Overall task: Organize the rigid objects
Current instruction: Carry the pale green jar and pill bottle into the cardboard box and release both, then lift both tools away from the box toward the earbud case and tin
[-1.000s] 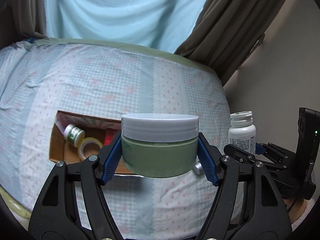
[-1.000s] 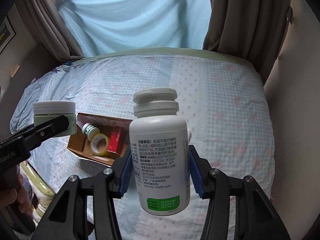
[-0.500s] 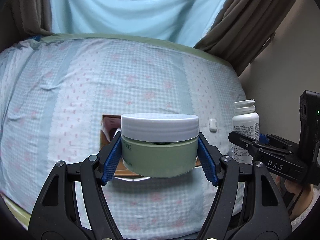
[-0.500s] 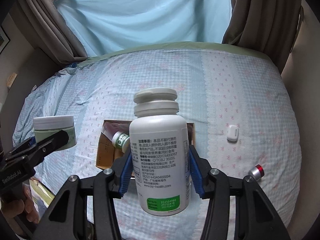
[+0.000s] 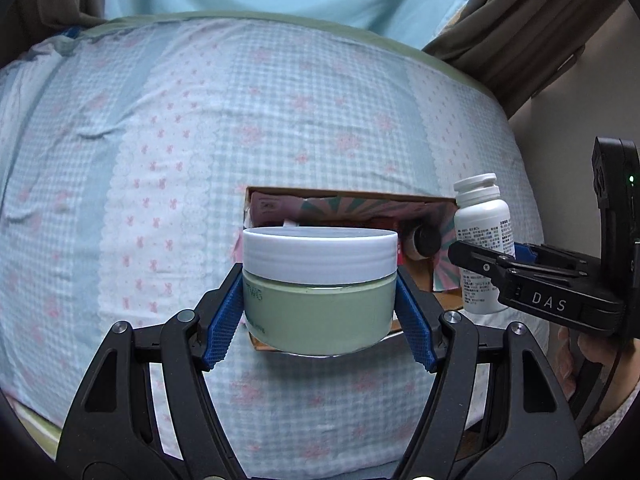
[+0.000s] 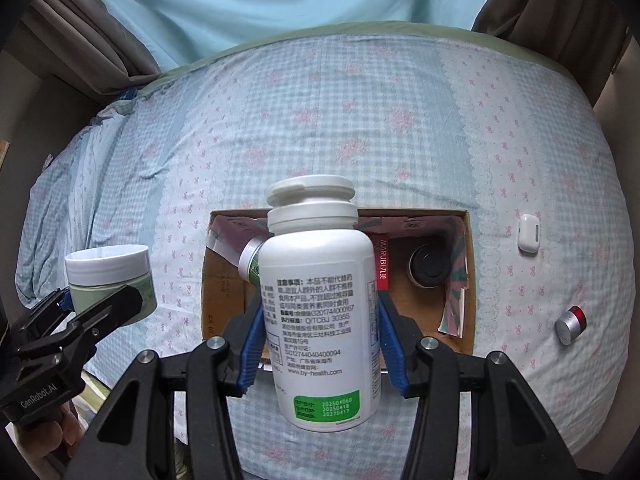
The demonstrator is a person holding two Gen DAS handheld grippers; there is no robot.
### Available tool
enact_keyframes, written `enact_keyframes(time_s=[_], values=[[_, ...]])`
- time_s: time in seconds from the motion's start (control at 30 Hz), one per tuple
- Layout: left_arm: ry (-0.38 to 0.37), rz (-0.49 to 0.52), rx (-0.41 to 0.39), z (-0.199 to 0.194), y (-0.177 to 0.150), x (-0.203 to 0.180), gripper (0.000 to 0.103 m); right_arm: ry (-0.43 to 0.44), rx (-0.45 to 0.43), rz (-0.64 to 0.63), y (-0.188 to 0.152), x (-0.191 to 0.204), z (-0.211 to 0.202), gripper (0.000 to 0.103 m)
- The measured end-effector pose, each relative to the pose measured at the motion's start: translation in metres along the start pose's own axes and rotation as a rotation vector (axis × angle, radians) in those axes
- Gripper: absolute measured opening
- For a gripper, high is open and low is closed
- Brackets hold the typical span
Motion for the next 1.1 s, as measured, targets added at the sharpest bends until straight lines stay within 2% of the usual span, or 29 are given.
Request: enact_keyframes(time_s=[0.2, 0.4, 0.53, 0.8, 0.87, 0.9, 0.93, 0.97, 1.0, 1.03, 1.1], values=[[0.021, 0.03, 0.089, 0.053, -0.005, 0.002, 0.068, -0.015, 0.092, -0.044, 0.009, -0.006, 0.05, 0.047], [0.04, 0.046, 0.17, 0.099, -0.01, 0.003, 0.068, -0.031, 0.174, 0.016, 0.003, -0.039, 0.091, 0.047], [0.074, 0.1, 0.221, 0.127, -0.018, -0.001, 0.068, -0.046, 0.206, 0.058, -0.005, -0.061, 0.111, 0.047], [0.097, 0.109, 0.251, 0.14, -0.021, -0.002, 0.068, -0.044, 0.227, 0.088, -0.011, -0.081, 0.128, 0.047], [0.105, 0.117, 0.259, 0.141, -0.017, -0.003, 0.073, -0.024, 0.233, 0.09, -0.009, -0.081, 0.131, 0.048], [0.092, 0.121, 0.258, 0.14, -0.016, -0.004, 0.091, -0.008, 0.235, 0.087, -0.008, -0.08, 0.132, 0.048], [0.078, 0.125, 0.254, 0.137, -0.014, -0.005, 0.103, 0.013, 0.225, 0.083, -0.006, -0.078, 0.132, 0.051], [0.069, 0.125, 0.242, 0.133, -0.012, -0.006, 0.103, 0.017, 0.214, 0.081, -0.004, -0.076, 0.131, 0.07], [0.068, 0.127, 0.243, 0.131, -0.011, -0.006, 0.103, 0.005, 0.203, 0.08, -0.003, -0.076, 0.13, 0.098], [0.069, 0.13, 0.248, 0.13, -0.012, -0.007, 0.103, -0.001, 0.191, 0.076, -0.002, -0.076, 0.129, 0.103], [0.083, 0.136, 0.25, 0.127, -0.015, -0.006, 0.103, -0.003, 0.182, 0.073, -0.001, -0.077, 0.127, 0.103]])
Point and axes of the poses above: each gripper's, at about its wrist camera, not at the fingertips, and z roughly the way its jaws point, x to its left, y to its top, the point moved 4 cm from there along z, roughly the way its jaws point, and after that the axes turned 5 degrees about x, right-handed, at the moved point
